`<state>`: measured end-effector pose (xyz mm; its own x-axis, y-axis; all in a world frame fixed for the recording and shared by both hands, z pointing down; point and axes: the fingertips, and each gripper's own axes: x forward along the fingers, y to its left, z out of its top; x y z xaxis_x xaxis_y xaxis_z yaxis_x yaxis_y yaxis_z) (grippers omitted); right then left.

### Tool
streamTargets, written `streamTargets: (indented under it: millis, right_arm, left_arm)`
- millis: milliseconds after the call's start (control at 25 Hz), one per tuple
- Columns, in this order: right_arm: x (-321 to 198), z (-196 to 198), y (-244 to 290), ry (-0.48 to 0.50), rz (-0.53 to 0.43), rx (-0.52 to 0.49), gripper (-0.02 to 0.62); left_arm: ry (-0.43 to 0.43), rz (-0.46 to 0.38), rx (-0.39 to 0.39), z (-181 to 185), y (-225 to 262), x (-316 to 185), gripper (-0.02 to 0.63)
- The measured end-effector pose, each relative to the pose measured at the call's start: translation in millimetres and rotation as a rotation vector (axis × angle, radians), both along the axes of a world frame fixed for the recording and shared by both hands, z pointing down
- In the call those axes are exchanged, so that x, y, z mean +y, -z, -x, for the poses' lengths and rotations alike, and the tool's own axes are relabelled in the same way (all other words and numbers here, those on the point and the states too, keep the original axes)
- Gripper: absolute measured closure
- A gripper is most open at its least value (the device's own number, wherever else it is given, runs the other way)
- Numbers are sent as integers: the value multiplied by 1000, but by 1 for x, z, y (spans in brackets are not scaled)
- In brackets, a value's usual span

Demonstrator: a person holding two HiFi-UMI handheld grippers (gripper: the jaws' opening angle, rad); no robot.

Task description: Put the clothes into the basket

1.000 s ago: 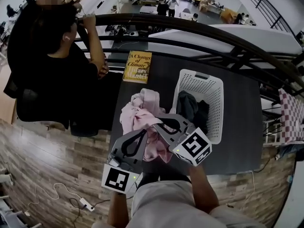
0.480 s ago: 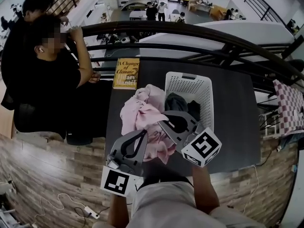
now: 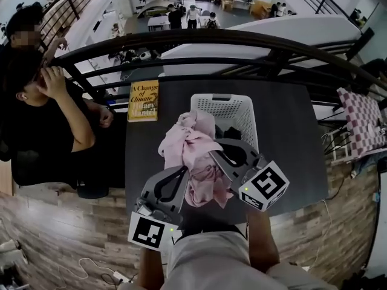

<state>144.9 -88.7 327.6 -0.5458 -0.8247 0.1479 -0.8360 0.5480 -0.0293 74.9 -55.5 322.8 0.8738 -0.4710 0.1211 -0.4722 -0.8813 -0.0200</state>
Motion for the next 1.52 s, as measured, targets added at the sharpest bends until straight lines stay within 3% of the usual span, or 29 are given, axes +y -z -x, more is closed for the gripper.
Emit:
streamTargets:
  millis: [960, 1520]
  right_arm:
    - [2, -90, -16, -142, 33, -23, 569]
    - [0, -124, -80, -202, 155, -3, 569]
  left_arm:
    - [-95, 57, -13, -73, -19, -10, 604]
    - [-124, 117, -61, -97, -65, -25, 604]
